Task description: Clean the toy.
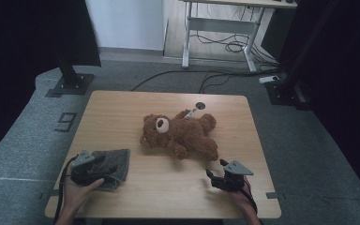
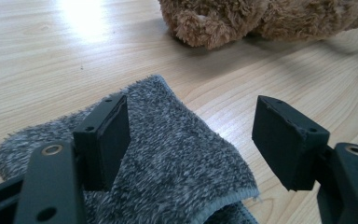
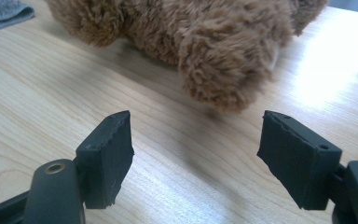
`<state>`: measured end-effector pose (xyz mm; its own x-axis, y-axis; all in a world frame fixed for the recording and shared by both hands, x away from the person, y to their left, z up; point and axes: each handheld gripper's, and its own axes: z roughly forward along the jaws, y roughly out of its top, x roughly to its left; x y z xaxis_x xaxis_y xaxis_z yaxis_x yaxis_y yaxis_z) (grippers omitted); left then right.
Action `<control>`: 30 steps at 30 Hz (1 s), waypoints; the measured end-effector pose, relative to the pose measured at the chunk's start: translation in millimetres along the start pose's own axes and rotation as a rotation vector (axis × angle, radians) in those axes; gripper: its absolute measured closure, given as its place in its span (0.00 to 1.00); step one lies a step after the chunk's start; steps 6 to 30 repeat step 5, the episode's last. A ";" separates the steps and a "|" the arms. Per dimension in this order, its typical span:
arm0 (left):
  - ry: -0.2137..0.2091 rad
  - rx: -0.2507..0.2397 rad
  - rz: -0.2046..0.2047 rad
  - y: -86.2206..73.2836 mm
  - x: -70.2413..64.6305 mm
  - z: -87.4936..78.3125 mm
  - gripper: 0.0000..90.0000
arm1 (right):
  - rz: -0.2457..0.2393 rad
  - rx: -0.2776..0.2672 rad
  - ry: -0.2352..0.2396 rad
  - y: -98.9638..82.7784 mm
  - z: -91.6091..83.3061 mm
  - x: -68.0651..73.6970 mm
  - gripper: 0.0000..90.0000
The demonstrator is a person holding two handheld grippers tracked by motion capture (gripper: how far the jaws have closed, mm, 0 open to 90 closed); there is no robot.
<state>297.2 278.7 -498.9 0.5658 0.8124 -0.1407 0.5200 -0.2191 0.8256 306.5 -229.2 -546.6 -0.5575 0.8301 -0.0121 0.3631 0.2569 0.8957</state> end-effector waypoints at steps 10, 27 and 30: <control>-0.006 -0.013 -0.001 0.4 0.0 -2.1 0.31 | 0.019 -0.018 -0.007 0.6 -2.9 -4.2 0.29; -0.006 -0.013 -0.001 0.4 0.0 -2.1 0.31 | 0.019 -0.018 -0.007 0.6 -2.9 -4.2 0.29; -0.006 -0.013 -0.001 0.4 0.0 -2.1 0.31 | 0.019 -0.018 -0.007 0.6 -2.9 -4.2 0.29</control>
